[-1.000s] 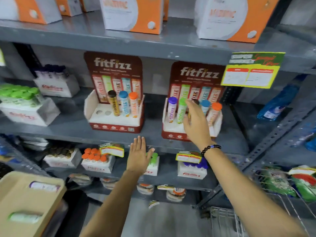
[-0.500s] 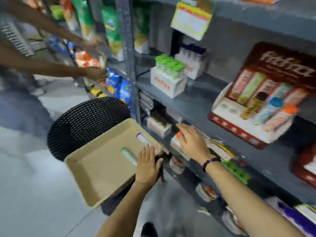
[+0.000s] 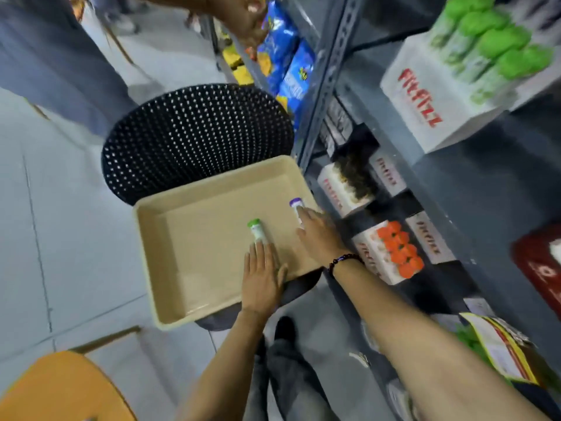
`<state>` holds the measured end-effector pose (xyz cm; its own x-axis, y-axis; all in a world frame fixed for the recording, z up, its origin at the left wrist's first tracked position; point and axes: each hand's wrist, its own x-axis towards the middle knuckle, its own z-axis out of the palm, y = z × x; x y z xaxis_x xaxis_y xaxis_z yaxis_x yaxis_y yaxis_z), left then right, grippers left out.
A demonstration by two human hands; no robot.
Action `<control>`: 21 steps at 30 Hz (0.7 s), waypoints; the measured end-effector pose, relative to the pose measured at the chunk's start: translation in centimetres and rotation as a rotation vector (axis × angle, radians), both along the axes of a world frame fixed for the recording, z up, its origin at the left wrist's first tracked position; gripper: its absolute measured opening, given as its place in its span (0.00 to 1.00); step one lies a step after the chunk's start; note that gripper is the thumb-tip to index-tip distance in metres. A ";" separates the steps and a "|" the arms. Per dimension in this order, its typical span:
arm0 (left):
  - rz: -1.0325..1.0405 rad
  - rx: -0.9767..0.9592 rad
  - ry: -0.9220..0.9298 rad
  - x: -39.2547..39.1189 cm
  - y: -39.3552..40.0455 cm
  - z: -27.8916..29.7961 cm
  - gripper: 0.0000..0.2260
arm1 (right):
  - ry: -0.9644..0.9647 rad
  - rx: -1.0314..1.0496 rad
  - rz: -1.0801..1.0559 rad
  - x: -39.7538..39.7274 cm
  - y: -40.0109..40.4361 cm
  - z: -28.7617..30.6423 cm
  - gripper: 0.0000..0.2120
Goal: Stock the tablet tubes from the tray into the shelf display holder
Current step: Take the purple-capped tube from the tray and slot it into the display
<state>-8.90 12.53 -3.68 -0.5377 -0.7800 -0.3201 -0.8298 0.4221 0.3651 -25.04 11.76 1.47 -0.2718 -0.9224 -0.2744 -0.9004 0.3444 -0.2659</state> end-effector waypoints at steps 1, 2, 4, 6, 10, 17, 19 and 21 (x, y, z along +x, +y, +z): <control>0.027 0.016 0.001 -0.2 -0.2 -0.3 0.33 | 0.041 0.023 0.036 -0.2 -0.7 -0.8 0.25; 0.048 0.024 -0.001 -0.3 -0.3 -0.6 0.34 | 0.079 0.036 0.075 -0.4 -1.5 -1.5 0.24; 0.073 0.016 -0.010 -0.5 -0.3 -1.1 0.34 | 0.129 0.031 0.147 -0.8 -2.9 -2.6 0.24; 0.089 -0.002 -0.019 -0.6 -0.1 -1.3 0.34 | 0.164 0.022 0.205 -0.9 -4.2 -3.6 0.23; 0.104 -0.021 -0.019 -0.7 0.0 -1.5 0.34 | 0.223 0.137 0.236 -0.9 -6.1 -4.2 0.22; 0.107 -0.014 -0.044 -0.7 0.1 -1.8 0.36 | 0.355 0.193 0.270 -0.6 -6.2 -3.4 0.17; 0.104 -0.015 -0.041 -0.7 0.1 -1.8 0.37 | 0.361 0.141 0.259 -0.5 -5.9 -2.9 0.14; 0.098 -0.009 -0.043 -0.7 0.1 -1.8 0.38 | 0.332 0.087 0.227 -0.5 -6.1 -2.6 0.13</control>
